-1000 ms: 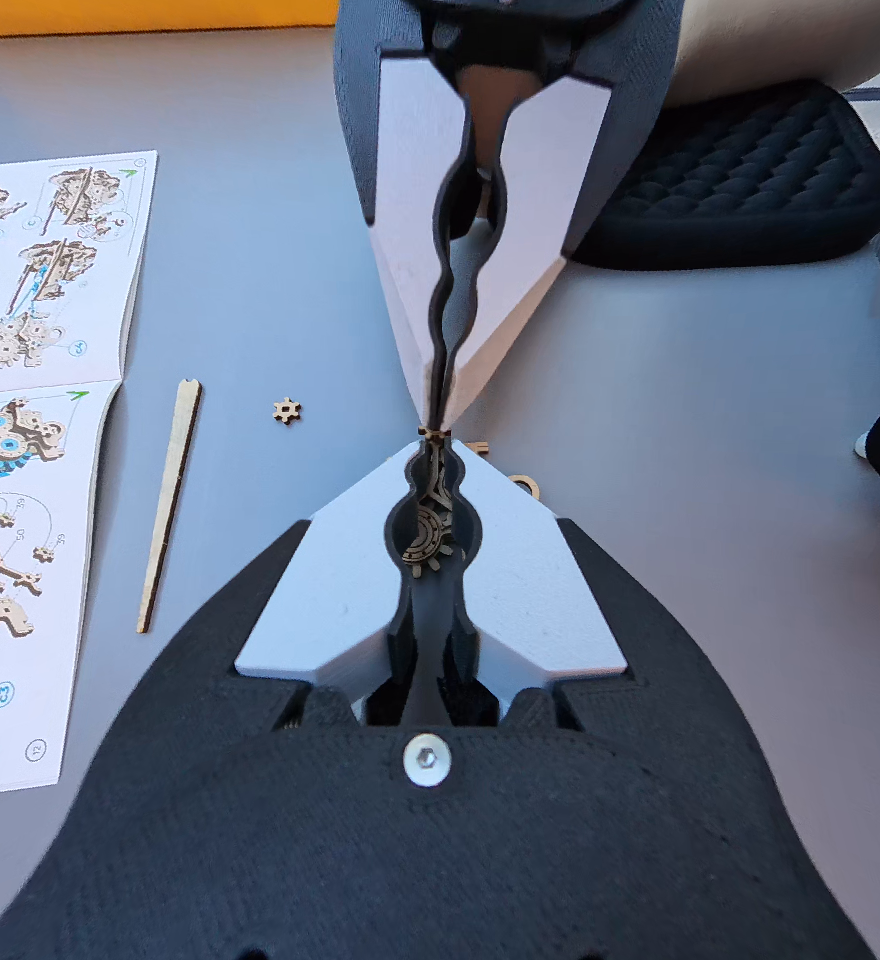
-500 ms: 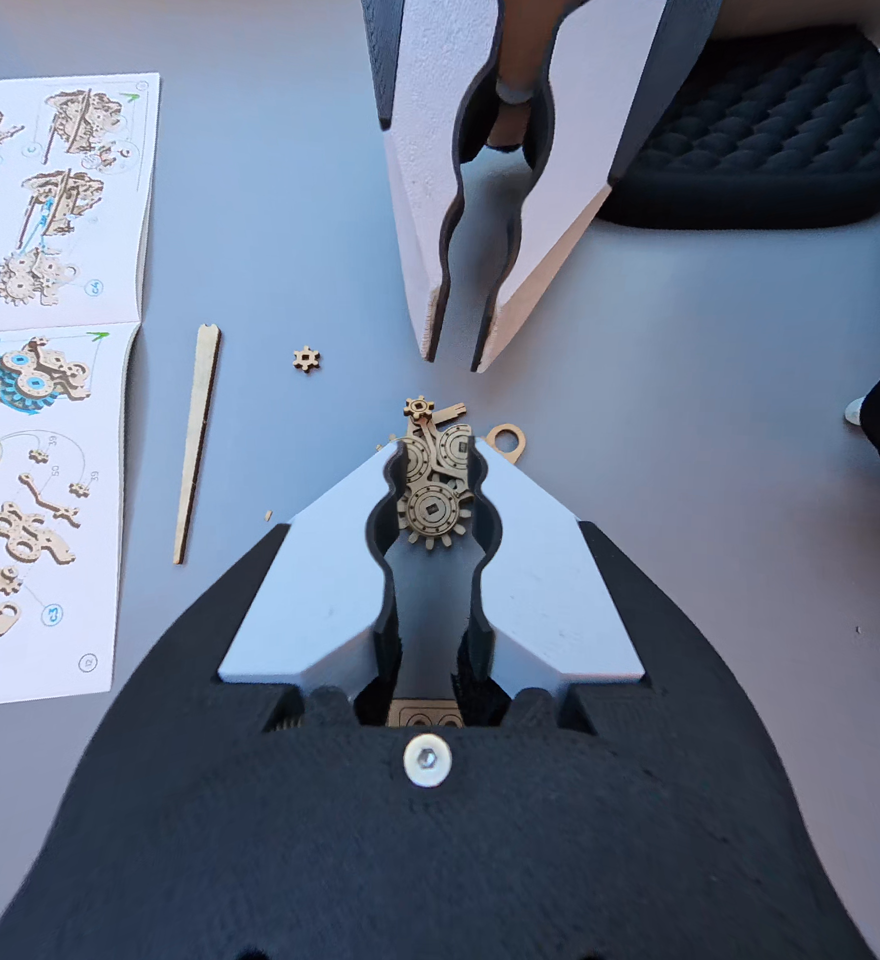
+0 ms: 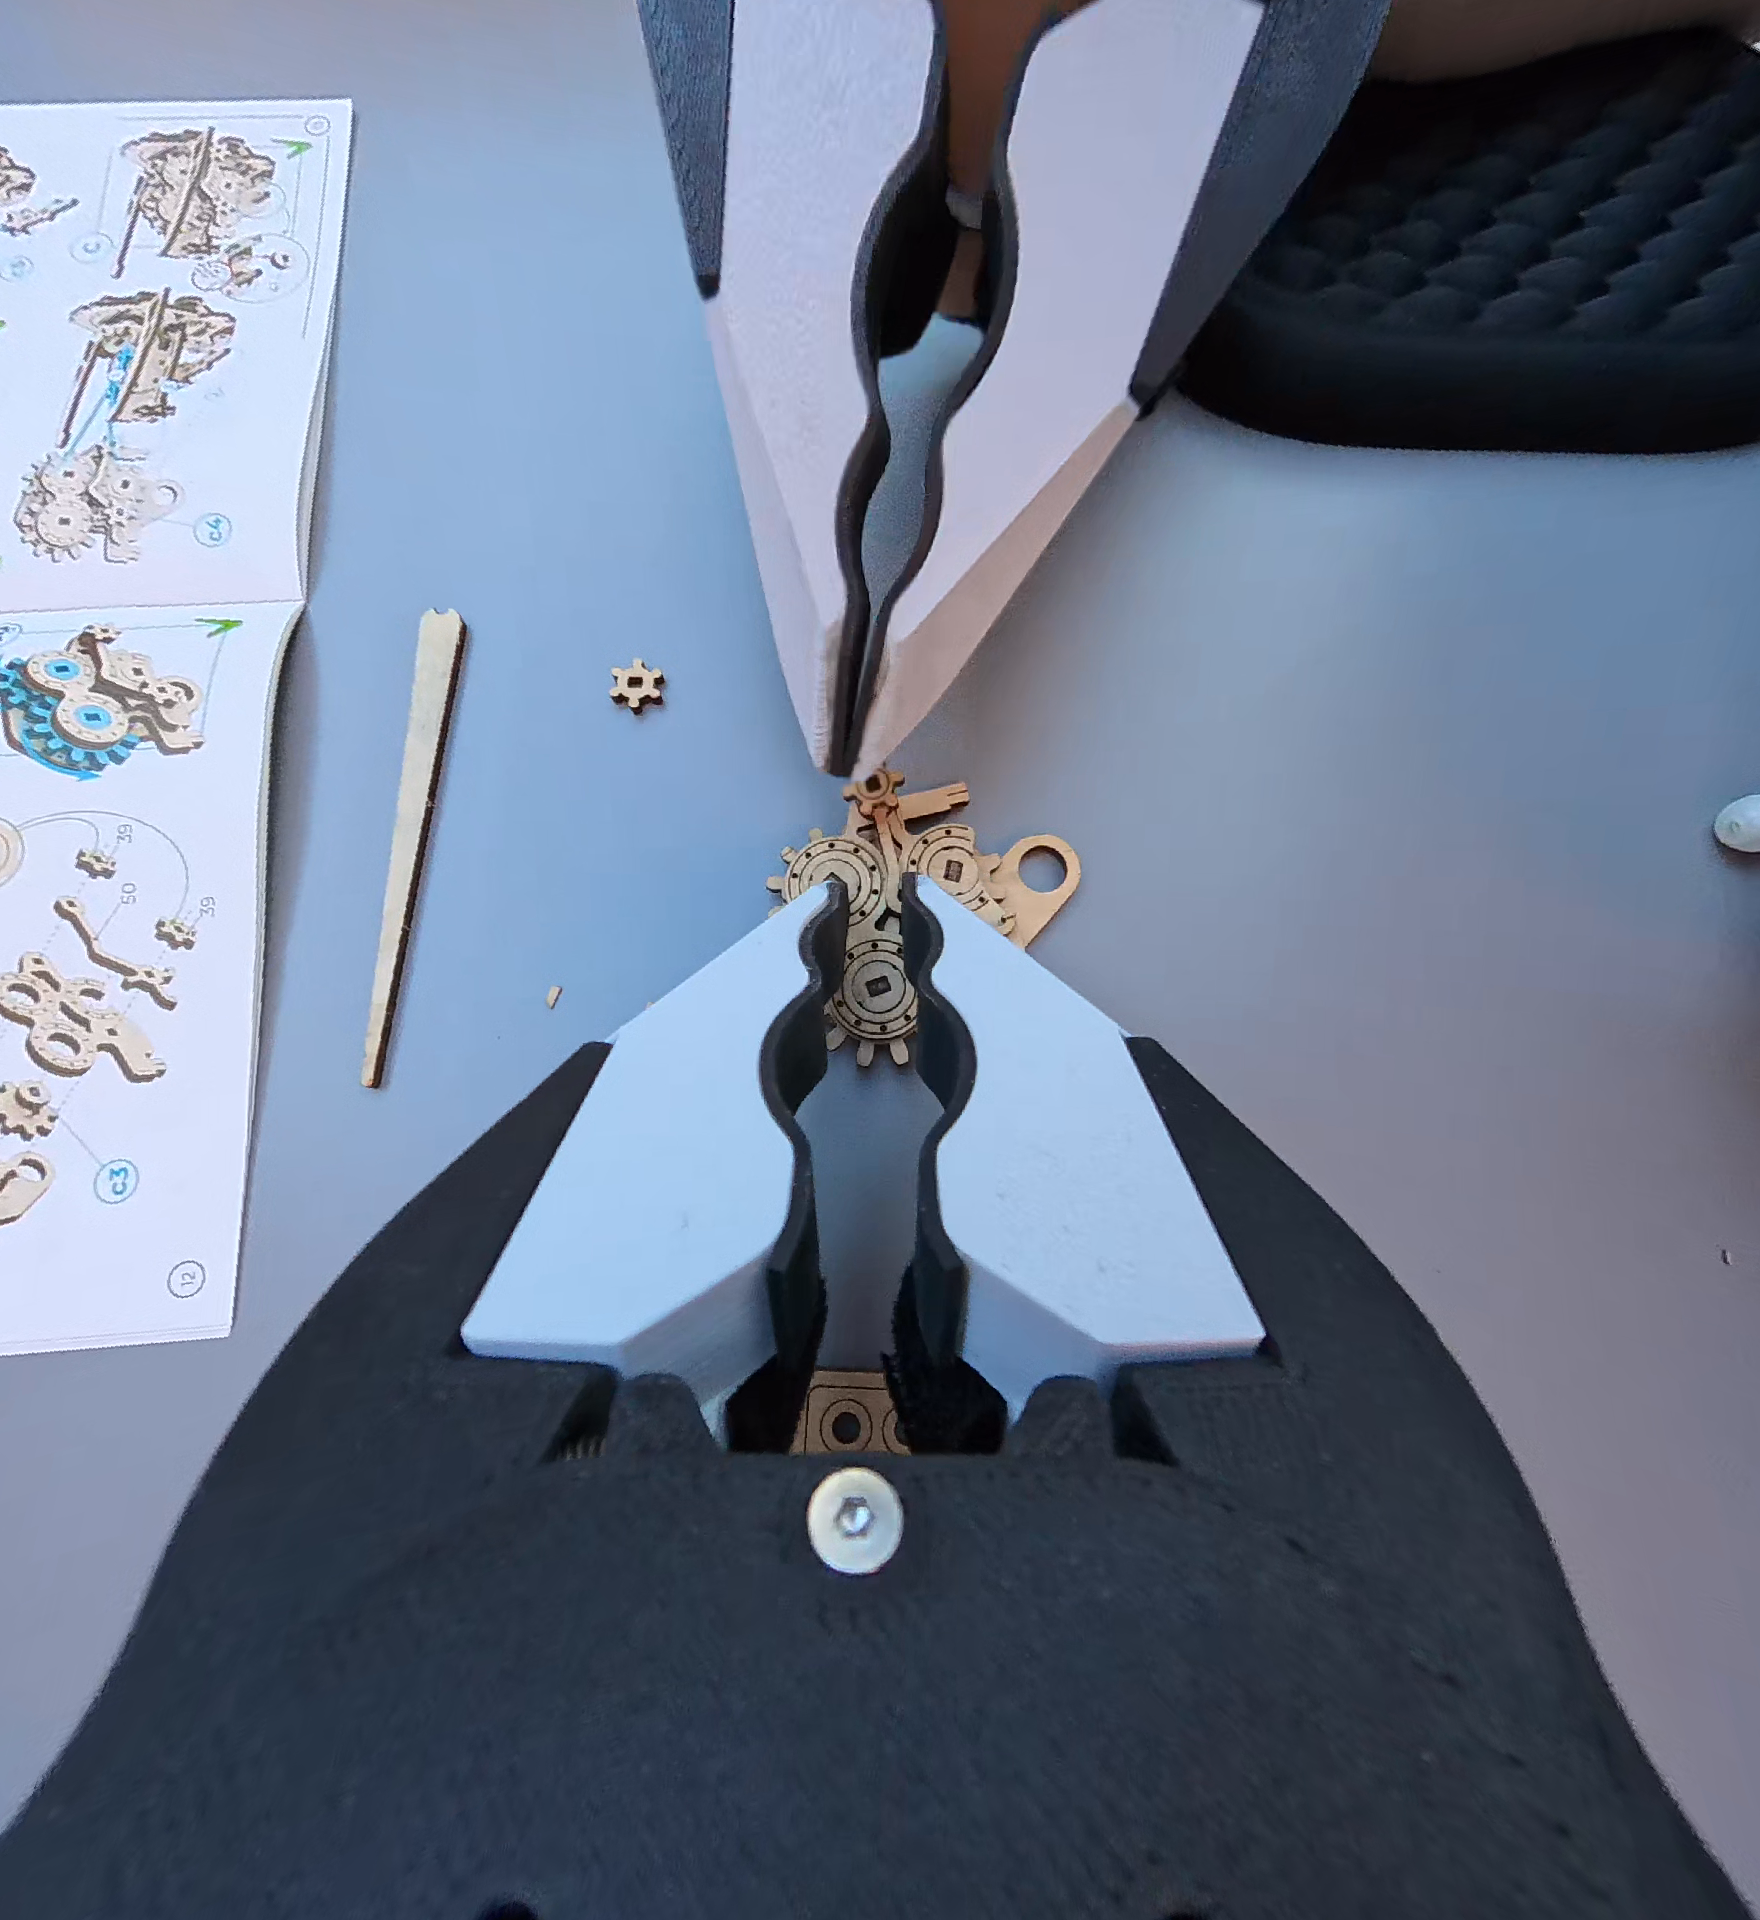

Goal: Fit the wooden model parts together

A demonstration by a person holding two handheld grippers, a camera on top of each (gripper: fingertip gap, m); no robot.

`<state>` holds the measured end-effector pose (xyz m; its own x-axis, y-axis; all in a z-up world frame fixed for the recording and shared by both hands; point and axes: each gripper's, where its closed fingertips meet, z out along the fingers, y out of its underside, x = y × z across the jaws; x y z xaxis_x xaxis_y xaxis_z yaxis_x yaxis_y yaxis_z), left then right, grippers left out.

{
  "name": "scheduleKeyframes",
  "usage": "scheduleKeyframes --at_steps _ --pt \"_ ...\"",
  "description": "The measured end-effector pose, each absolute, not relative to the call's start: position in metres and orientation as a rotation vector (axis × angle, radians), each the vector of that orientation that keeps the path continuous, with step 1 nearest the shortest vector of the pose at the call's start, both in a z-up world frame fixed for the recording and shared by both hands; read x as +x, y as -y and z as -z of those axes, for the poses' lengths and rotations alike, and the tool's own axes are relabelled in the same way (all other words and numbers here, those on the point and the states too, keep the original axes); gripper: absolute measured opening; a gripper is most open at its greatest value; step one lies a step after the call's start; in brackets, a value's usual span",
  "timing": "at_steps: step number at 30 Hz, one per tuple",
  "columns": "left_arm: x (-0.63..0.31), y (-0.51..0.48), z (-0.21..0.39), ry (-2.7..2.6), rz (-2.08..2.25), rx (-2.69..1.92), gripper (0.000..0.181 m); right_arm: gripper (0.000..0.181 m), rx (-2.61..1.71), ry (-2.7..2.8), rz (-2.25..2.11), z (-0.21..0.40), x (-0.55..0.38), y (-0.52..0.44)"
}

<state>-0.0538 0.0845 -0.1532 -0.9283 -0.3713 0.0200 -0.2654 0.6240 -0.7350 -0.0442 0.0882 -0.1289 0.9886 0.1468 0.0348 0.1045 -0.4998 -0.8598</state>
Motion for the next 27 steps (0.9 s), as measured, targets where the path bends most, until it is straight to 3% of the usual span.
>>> scheduleKeyframes --at_steps 27 --pt "-0.054 -0.084 0.153 -2.706 1.209 -0.530 0.007 0.000 -2.103 0.189 -0.085 0.130 -0.048 -0.084"
